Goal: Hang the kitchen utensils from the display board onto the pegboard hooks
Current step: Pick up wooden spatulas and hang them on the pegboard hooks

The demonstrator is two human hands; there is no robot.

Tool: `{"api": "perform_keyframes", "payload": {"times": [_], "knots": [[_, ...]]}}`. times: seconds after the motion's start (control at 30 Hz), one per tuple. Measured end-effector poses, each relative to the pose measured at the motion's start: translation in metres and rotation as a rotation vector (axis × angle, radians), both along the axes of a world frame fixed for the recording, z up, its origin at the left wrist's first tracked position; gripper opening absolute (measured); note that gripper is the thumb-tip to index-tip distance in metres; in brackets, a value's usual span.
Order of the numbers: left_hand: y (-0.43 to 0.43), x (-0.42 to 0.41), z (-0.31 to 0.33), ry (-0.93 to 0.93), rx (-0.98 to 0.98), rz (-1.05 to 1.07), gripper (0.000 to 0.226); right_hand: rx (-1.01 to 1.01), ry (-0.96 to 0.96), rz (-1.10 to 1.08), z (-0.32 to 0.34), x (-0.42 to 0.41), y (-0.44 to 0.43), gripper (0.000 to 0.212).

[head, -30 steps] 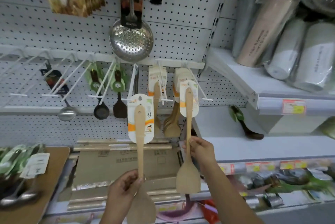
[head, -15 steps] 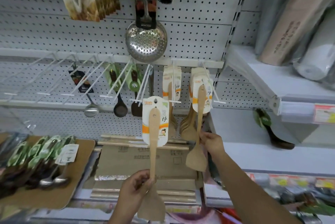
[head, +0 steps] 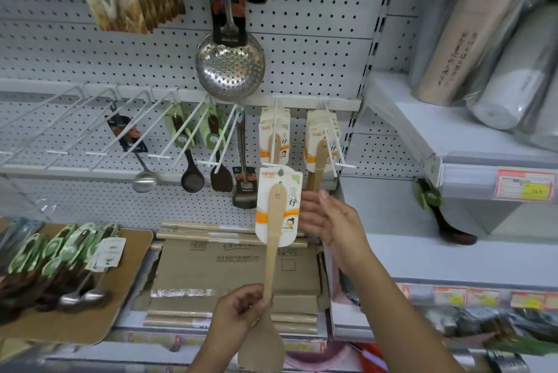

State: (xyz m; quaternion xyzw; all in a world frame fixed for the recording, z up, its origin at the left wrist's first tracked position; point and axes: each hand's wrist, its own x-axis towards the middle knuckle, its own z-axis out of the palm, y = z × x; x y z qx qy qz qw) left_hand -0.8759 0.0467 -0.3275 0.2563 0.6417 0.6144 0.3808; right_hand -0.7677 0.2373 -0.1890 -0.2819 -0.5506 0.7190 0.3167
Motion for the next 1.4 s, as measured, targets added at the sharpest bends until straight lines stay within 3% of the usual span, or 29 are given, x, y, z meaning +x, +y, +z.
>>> {"api": "perform_keyframes", "payload": {"times": [0.07,0.2,0.8,0.9,1.03,1.4], "knots": [[0.004,0.002,0.001,0.008,0.008,0.01,0.016,0.062,0.005,0.017,0.01,0.001,-0.008,0.029],[0.007,0.006,0.002,0.009,0.007,0.012,0.027,0.116,-0.048,0.024,0.011,-0.006,-0.01,0.025],[0.006,0.006,0.002,-0.037,-0.002,0.061,0.006,0.141,-0.114,0.067,0.005,-0.03,-0.012,0.023],[0.004,0.004,-0.002,-0.056,-0.011,0.045,0.029,0.128,-0.13,0.043,0.001,-0.032,-0.012,0.023],[0.005,0.002,-0.009,-0.071,-0.023,0.076,0.005,0.104,-0.144,0.02,-0.003,-0.038,-0.011,0.02],[0.019,-0.008,-0.016,-0.134,-0.046,0.127,0.01,0.09,-0.174,-0.047,-0.011,-0.059,-0.001,0.011]]}}
